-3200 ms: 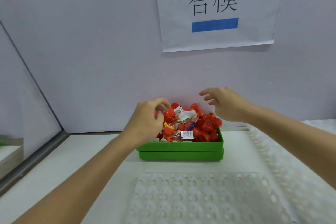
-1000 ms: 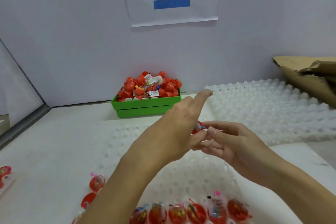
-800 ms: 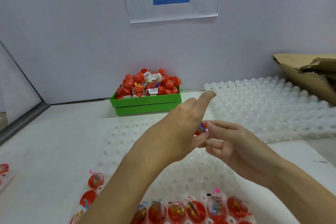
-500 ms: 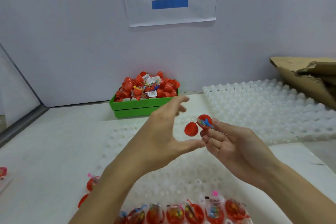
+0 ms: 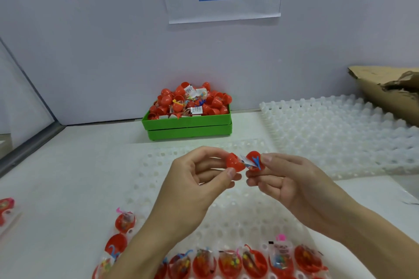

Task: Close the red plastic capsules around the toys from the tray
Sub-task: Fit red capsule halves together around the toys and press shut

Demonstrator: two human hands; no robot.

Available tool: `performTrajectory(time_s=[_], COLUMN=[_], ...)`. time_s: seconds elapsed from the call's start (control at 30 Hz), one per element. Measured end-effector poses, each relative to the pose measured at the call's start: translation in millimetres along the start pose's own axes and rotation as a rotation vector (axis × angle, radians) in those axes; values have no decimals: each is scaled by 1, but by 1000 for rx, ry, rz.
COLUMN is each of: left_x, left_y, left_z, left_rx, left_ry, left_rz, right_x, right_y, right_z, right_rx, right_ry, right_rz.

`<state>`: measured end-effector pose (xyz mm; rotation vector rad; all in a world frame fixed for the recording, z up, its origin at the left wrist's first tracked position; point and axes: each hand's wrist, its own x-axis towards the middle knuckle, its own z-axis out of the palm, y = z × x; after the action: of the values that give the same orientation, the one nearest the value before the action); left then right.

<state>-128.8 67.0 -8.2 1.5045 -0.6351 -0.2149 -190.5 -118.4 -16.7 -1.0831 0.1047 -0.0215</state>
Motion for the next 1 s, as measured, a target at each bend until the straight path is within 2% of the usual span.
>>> performTrajectory(time_s=[0.23, 0.4, 0.87, 1.0], left_x=[-5, -9, -11, -14], left_y=[2, 3, -2, -5], left_z=[0, 6, 19, 23], left_rx=[131, 95, 219, 339], left_ry=[-19, -24, 187, 225], left_rz=[42, 95, 203, 271], right_x=[-5, -11, -15, -14], right_y=[1, 1, 1, 4], right_z=[8, 17, 17, 18], right_rx=[-234, -436, -513, -516], right_ry=[28, 56, 3, 17], right_rz=[-147, -273, -411, -426])
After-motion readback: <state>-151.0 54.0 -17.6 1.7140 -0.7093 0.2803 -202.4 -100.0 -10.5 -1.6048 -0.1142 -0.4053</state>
